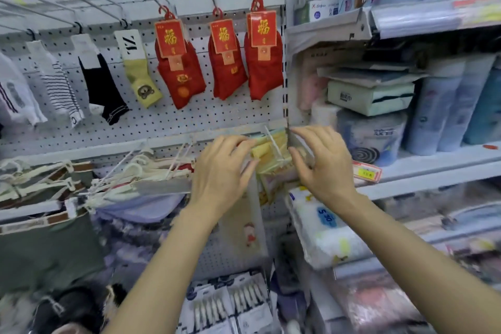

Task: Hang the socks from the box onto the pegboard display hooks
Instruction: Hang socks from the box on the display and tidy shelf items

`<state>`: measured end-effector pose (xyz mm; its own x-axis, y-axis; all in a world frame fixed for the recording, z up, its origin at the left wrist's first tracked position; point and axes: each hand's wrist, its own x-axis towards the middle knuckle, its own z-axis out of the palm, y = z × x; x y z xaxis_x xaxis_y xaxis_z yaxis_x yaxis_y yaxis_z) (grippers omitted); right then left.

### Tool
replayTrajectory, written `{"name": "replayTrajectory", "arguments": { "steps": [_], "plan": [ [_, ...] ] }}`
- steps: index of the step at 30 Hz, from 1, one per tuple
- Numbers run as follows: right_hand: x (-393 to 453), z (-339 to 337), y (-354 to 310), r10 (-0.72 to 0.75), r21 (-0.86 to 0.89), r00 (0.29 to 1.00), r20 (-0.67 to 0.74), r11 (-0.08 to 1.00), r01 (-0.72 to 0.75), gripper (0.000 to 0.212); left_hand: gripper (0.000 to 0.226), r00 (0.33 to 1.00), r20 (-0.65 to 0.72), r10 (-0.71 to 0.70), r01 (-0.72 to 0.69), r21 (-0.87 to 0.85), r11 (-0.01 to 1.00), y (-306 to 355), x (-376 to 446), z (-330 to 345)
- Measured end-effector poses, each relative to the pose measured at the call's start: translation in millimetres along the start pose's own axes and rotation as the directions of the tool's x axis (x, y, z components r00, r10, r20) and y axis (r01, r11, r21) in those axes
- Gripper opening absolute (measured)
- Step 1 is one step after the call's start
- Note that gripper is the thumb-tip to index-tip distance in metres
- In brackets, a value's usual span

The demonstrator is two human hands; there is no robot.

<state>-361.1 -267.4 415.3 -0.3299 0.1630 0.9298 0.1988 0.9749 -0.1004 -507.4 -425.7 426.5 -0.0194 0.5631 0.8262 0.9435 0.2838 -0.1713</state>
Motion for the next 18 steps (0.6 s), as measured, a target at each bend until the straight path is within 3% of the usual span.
{"name": "replayTrajectory", "arguments": {
  "steps": [10,18],
  "plan": [
    [-129.5,-31.7,-59.8,0.151,-0.145,0.986,0.073,0.980,-0.139,0.022,0.027,0.980,0.176,0.093,-0.049,-0.235,0.971,35.5,-100.7,-9.3],
    [-250.3,-81.7,-108.4,0.400,-0.284,0.890,0.217,0.899,-0.334,0.028,0.027,0.933,0.308,0.183,-0.037,-0.425,0.904,95.5,-188.5,-6.4]
  ]
}}
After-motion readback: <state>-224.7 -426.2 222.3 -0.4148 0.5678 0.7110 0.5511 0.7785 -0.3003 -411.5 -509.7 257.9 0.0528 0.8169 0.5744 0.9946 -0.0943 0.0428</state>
